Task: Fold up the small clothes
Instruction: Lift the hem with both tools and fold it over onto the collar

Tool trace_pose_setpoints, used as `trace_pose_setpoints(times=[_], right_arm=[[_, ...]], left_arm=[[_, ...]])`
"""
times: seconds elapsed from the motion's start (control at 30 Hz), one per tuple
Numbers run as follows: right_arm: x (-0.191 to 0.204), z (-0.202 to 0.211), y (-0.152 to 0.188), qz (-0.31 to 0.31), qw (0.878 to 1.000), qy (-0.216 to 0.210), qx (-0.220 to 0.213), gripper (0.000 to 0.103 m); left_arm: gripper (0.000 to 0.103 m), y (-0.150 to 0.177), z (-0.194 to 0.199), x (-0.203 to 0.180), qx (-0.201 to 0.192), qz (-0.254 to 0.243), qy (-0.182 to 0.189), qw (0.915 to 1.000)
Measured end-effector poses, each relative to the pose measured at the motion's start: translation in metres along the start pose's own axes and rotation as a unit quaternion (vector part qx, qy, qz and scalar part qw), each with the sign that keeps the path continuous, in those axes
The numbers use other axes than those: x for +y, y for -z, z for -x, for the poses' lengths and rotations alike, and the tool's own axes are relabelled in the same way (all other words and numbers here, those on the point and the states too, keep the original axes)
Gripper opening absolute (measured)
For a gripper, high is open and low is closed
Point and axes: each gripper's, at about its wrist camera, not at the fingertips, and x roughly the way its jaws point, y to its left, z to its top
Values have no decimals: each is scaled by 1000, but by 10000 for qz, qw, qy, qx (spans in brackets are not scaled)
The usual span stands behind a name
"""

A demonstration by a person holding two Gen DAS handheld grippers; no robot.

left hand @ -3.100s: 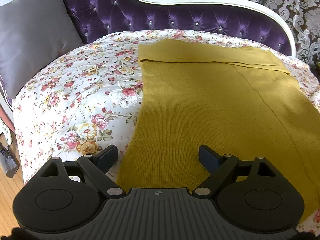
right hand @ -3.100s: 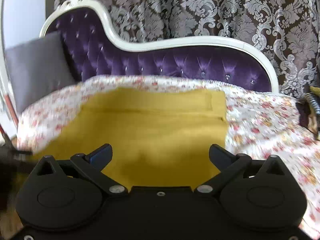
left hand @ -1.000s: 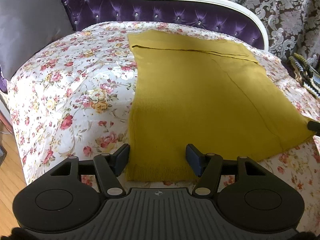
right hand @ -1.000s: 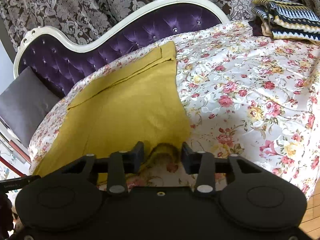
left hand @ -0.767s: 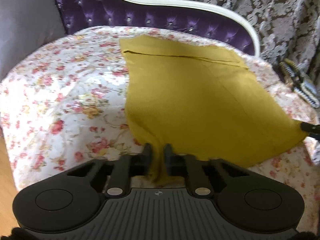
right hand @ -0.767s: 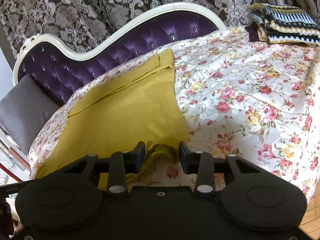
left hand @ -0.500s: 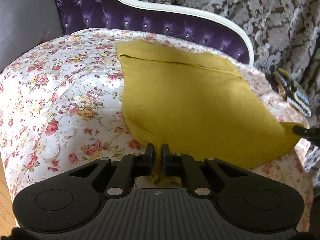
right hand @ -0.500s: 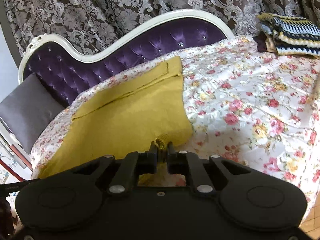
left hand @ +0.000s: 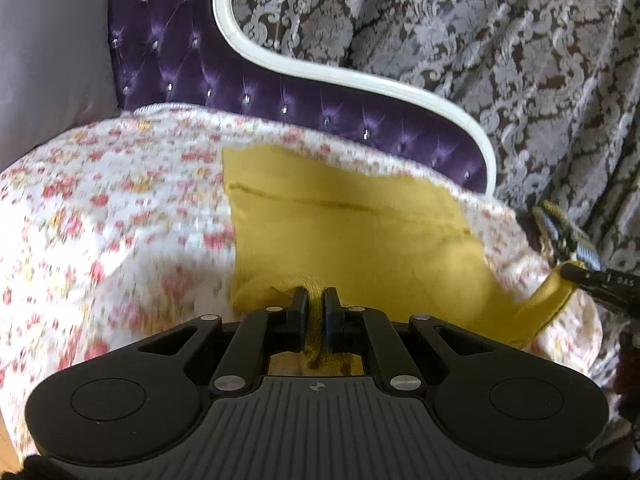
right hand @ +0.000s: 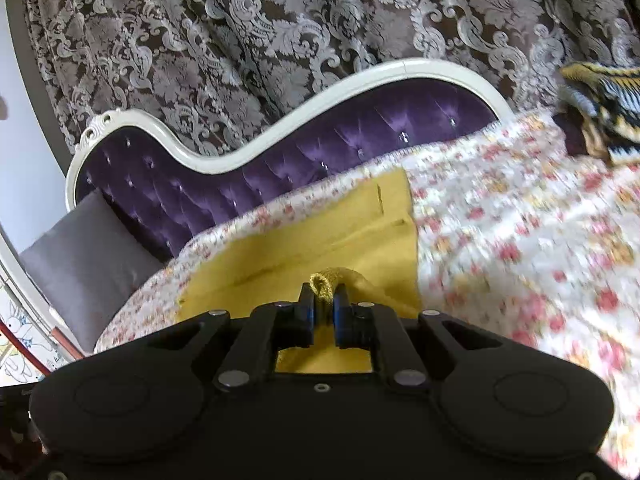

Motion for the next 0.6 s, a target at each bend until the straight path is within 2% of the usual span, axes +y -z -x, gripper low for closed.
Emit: trace_pose_setpoints(times=[0.33,0.6], right_arm=[[-4,-61,-57,287,9993,46,-226,17],[-11,-137,-95,208,9993,222,-215,17]], left_arm=[[8,-62,-54,25,-292,234,3,9993],[8,-108,-115,48,-296,336,-79,9990]])
